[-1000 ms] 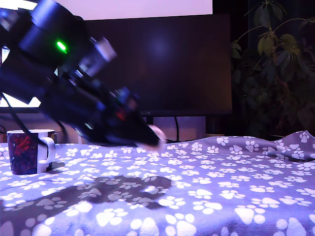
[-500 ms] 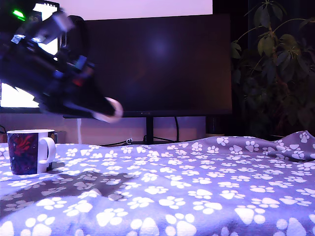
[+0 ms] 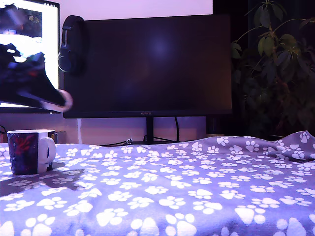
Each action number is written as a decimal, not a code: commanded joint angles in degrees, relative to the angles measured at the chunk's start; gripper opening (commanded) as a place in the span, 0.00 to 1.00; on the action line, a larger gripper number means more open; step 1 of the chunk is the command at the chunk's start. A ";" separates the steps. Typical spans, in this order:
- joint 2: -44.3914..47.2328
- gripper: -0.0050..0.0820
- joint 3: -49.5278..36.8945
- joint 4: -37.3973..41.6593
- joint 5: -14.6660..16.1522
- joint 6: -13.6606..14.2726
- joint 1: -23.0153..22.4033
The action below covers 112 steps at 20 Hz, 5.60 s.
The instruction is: Pick up the coffee capsules on the table and drop them inside the coffee cup
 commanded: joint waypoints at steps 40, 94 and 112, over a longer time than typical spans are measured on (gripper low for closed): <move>16.57 0.44 19.71 -20.76 -3.48 -2.36 7.13; 4.98 0.04 12.98 -25.31 2.36 -2.56 1.55; -14.99 0.04 -3.67 -2.69 4.96 -2.60 -10.34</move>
